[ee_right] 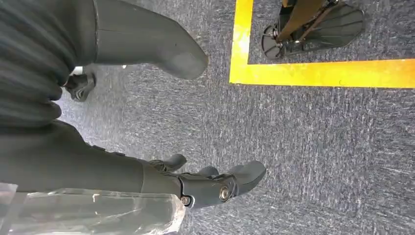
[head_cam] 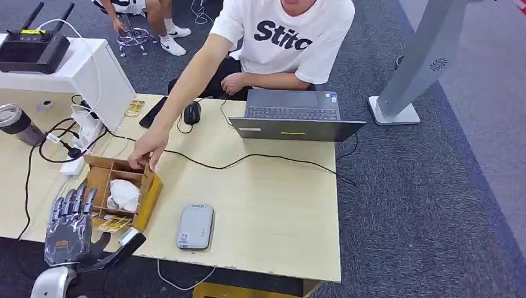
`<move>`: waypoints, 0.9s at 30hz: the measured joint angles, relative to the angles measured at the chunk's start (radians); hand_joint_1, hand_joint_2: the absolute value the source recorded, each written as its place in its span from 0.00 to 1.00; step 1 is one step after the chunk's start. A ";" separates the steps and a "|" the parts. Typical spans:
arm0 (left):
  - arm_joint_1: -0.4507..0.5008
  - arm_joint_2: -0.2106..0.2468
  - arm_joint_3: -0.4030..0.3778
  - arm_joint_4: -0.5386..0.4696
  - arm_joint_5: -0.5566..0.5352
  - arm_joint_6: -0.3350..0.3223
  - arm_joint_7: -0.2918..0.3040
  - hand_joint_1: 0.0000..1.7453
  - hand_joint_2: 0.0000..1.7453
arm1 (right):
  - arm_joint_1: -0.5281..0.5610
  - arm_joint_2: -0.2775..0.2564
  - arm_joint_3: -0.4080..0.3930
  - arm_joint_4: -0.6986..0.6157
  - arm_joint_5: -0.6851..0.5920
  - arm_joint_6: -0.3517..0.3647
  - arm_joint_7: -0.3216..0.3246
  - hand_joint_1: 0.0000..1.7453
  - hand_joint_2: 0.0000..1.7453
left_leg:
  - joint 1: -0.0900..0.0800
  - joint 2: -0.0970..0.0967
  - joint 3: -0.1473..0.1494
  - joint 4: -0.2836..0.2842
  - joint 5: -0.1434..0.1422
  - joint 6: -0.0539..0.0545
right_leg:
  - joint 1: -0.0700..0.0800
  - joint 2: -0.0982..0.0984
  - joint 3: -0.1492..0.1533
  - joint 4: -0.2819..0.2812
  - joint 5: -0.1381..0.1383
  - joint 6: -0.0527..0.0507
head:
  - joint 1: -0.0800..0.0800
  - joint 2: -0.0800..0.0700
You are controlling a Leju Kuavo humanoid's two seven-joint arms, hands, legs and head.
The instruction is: Pass the card to the sensor for recognition and then transmit it.
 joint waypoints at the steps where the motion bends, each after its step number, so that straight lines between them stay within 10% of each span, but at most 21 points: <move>1: 0.000 0.000 0.000 0.000 0.004 0.000 -0.002 0.16 1.00 | 0.000 0.000 0.000 0.000 -0.001 0.000 0.000 0.00 1.00 | 0.000 0.000 0.000 0.000 0.000 0.000 | 0.000 0.000 0.000 0.000 0.000 0.000 | 0.000 0.000; 3: 0.000 0.001 0.000 0.000 0.013 -0.002 -0.006 0.29 1.00 | 0.000 0.000 0.002 0.000 -0.003 0.000 0.000 0.00 1.00 | 0.000 0.000 0.000 0.000 0.000 0.000 | 0.000 0.000 0.000 0.000 0.000 0.000 | 0.000 0.000; 4: 0.000 0.001 0.000 0.000 0.015 -0.002 -0.010 0.61 1.00 | 0.000 0.000 0.003 0.000 -0.005 0.000 0.000 0.00 1.00 | 0.000 0.000 0.000 0.000 0.000 0.000 | 0.000 0.000 0.000 0.000 0.000 0.000 | 0.000 0.000; 6: 0.000 0.001 0.000 0.000 0.019 -0.003 -0.012 0.84 1.00 | 0.000 -0.001 0.007 0.000 -0.009 0.000 0.000 0.00 1.00 | 0.000 0.000 0.000 0.000 0.000 0.000 | 0.000 0.000 0.000 0.000 0.000 0.000 | 0.000 0.000; 27: 0.004 0.003 0.000 0.000 0.094 -0.059 -0.041 1.00 1.00 | -0.002 -0.007 0.042 0.001 -0.039 0.004 -0.004 0.00 1.00 | 0.000 0.000 0.000 0.000 0.000 0.000 | 0.000 0.000 0.000 0.000 0.000 0.000 | 0.000 0.000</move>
